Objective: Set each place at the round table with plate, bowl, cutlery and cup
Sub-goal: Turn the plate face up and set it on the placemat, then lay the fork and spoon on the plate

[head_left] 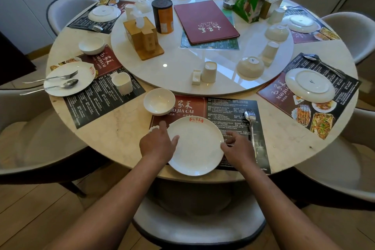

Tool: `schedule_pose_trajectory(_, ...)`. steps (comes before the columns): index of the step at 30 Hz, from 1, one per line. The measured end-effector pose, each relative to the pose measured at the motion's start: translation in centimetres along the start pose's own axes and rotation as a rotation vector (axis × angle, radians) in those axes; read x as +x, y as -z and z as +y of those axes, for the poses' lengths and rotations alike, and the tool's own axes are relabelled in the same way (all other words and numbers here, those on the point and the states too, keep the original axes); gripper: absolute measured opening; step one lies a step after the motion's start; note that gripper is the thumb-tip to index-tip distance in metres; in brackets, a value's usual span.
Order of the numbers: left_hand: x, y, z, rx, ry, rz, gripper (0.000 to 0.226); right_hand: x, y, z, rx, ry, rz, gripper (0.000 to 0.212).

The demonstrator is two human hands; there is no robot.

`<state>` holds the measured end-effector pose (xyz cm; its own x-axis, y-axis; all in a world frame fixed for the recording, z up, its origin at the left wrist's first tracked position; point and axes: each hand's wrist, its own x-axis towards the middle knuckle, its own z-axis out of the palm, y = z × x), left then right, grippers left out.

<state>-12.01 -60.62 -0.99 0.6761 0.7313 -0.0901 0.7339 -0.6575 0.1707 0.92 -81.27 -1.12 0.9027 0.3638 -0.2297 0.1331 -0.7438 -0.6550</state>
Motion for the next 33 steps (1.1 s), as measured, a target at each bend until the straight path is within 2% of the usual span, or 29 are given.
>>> schedule_pose_trajectory(4, -1.7, 0.9, 3.1, -0.036, -0.12, 0.16, 0.049, 0.2, 1.0, 0.2, -0.21, 0.193, 0.161, 0.043)
schedule_pose_trajectory(9, -3.6, 0.9, 9.4, -0.068, -0.215, 0.15, 0.041, 1.5, 3.0, 2.3, -0.337, 0.333, 0.239, 0.045)
schedule_pose_trajectory(12, -4.0, 0.1, 14.1, -0.082, -0.236, 0.133, 0.034, 3.2, 5.3, 4.4, -0.335, 0.352, 0.196, 0.044)
schedule_pose_trajectory(16, -4.4, -1.2, 20.3, -0.111, -0.171, 0.041, 0.027, 6.0, 8.5, 8.1, -0.299, 0.377, 0.097, 0.038)
schedule_pose_trajectory(20, -4.3, -2.9, 25.1, -0.092, -0.114, -0.003, 0.023, 8.6, 10.7, 10.6, -0.407, 0.398, -0.052, 0.037)
schedule_pose_trajectory(23, -4.1, -3.9, 26.8, -0.034, -0.037, -0.031, 0.03, 9.3, 11.8, 11.9, -0.527, 0.504, -0.12, 0.037)
schedule_pose_trajectory(25, -4.0, -4.1, 27.5, -0.024, 0.002, -0.021, 0.027, 9.7, 12.3, 12.2, -0.552, 0.572, -0.135, 0.036)
schedule_pose_trajectory(28, -3.8, -4.4, 28.3, 0.017, 0.024, -0.023, 0.017, 10.6, 12.6, 12.5, -0.55, 0.602, -0.152, 0.035)
schedule_pose_trajectory(33, -4.2, -4.4, 28.9, 0.003, 0.082, -0.035, 0.018, 10.9, 12.9, 13.0, -0.508, 0.638, -0.143, 0.037)
